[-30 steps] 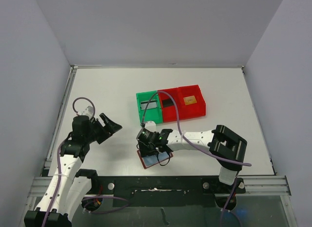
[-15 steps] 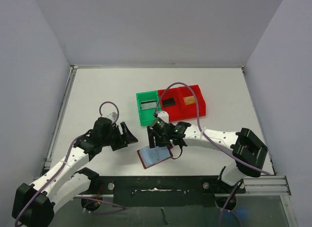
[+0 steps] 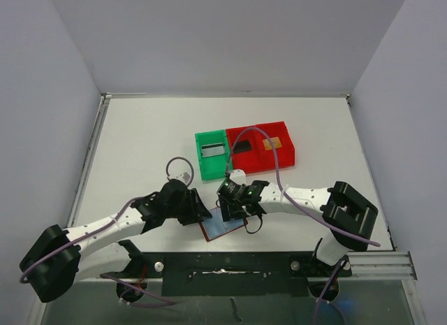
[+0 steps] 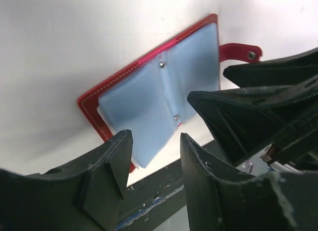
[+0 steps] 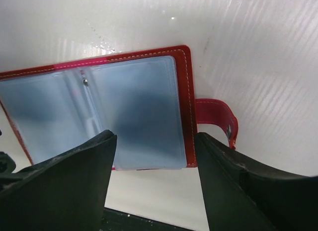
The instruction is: Take the credit cards out of the card holder
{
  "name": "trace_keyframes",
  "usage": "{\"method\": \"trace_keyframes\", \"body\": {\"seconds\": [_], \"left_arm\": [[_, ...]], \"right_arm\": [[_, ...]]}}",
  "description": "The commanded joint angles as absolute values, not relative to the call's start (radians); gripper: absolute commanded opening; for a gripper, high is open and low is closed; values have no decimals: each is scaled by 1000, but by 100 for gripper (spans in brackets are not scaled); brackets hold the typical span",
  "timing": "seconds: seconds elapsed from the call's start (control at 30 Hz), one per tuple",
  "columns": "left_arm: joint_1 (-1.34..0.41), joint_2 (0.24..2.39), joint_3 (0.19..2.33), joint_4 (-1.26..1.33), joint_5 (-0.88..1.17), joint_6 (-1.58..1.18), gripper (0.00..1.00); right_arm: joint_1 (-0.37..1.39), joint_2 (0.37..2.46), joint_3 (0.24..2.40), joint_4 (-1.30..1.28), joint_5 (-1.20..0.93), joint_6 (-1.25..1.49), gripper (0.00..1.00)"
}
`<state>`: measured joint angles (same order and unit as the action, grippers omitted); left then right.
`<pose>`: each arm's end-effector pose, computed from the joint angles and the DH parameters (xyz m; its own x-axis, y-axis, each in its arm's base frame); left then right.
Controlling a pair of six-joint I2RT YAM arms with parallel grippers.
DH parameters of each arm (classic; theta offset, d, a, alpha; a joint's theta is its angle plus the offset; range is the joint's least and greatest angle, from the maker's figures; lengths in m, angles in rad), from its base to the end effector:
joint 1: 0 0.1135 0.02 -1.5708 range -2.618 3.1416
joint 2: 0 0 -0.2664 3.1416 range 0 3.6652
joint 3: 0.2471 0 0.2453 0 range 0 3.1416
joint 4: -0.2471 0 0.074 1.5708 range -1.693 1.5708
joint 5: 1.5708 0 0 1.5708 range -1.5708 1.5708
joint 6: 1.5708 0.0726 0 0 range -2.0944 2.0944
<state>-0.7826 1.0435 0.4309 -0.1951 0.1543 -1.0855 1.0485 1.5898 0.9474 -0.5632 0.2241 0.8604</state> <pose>0.1451 -0.1601 0.1507 -0.9220 -0.3158 -0.2242 -0.0931 0.7427 -0.6632 0.1652 0.2547 0.1502 -0.9145 -0.1070 -0.3903 -0.1720 0.9758 0.1354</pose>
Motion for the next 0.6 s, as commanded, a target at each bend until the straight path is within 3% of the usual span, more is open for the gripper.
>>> {"method": "trace_keyframes", "body": {"seconds": [0.0, 0.1, 0.37, 0.57], "left_arm": [[-796, 1129, 462, -112, 114, -1074, 40], [-803, 1194, 426, -52, 134, -1086, 34], [-828, 1267, 364, 29, 102, -1098, 24], [-828, 1228, 357, -3, 64, -1103, 23]], "right_arm": [[1046, 1619, 911, -492, 190, 858, 63], [1065, 1647, 900, -455, 165, 866, 53], [1101, 1607, 855, -345, 124, 949, 11], [1074, 1504, 775, -238, 73, 983, 7]]}}
